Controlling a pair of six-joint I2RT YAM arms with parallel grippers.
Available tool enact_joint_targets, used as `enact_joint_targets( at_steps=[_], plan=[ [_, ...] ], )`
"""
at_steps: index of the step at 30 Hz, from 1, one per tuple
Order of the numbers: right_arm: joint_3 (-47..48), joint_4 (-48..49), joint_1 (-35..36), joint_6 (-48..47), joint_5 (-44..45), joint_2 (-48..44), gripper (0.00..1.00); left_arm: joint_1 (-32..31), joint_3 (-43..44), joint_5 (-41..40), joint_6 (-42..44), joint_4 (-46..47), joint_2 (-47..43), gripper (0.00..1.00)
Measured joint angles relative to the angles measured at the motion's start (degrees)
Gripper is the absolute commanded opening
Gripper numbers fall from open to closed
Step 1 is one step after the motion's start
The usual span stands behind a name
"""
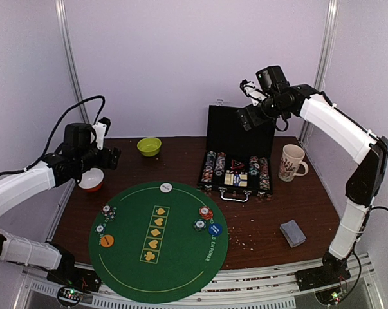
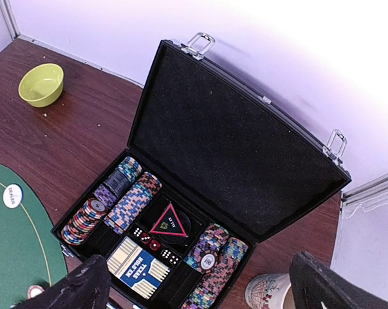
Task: Distribute texas hold em gaming equipment
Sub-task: Position the face-down deck piles at the center of the board.
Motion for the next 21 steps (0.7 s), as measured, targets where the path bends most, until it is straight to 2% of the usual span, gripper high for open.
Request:
enact_joint_targets(
  at_steps=[5, 11, 15, 21],
  plan=[
    [-1.55, -1.66, 0.0, 3.1, 0.68, -0.07, 1.0, 0.0, -0.94, -0.48, 1.49, 0.98, 0.48, 0.98],
    [-5.44, -11.43, -0.04, 4.96, 2.8, -0.42, 0.98, 0.02, -1.22, -0.68, 1.95, 1.62, 0.48, 0.98],
    [-14.82, -16.33, -0.13, 1.53, 2.71, -3.96, 0.99, 0.0, -1.22, -0.66, 1.99, 1.68, 0.48, 0.98],
    [-35.95, -21.33, -0.11, -5.09, 5.95, -12.87, 1.0, 0.02, -1.75, -0.74, 2.4, 2.19, 0.44, 0.98]
  ],
)
